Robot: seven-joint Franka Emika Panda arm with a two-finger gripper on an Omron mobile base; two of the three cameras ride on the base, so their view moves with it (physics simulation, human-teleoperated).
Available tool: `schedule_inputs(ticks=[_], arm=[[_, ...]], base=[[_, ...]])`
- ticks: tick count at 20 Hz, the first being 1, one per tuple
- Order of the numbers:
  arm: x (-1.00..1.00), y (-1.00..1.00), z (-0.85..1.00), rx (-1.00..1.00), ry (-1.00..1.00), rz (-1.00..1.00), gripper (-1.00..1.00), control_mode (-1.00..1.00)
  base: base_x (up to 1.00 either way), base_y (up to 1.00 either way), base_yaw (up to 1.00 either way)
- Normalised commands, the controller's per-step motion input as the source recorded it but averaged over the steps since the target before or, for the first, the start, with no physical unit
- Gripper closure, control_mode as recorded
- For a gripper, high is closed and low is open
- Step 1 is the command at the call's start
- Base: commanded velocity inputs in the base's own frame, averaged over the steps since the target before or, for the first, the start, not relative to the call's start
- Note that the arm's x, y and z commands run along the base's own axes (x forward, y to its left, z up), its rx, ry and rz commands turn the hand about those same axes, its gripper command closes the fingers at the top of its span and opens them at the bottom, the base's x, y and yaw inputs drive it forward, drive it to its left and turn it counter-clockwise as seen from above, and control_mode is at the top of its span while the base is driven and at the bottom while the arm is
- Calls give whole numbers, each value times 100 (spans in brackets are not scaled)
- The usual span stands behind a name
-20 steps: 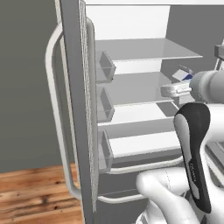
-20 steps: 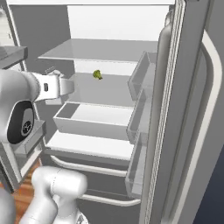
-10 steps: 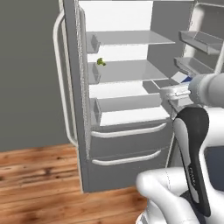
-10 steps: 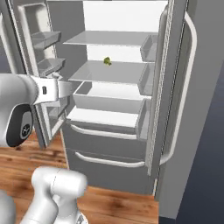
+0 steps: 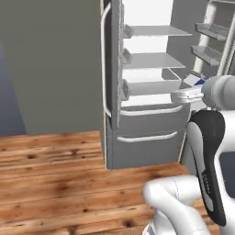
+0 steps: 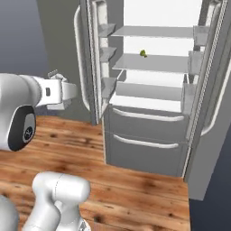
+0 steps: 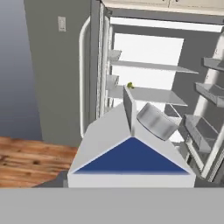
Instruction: Take out the milk from the fridge and place it on the tray on the counter. Then take the sugar cube near the tray and place it in the tray.
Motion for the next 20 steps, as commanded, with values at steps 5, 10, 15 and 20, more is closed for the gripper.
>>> schedule_inputs(ticks=[5, 10, 15, 20], arm=[[0, 0, 0, 0, 0, 0, 100, 100], [0, 0, 0, 0, 0, 0, 100, 100], [0, 0, 0, 0, 0, 0, 100, 100], [0, 0, 0, 0, 0, 0, 100, 100]], base=[[-31, 87, 75], [0, 7, 100], [0, 0, 100], [3, -24, 92]])
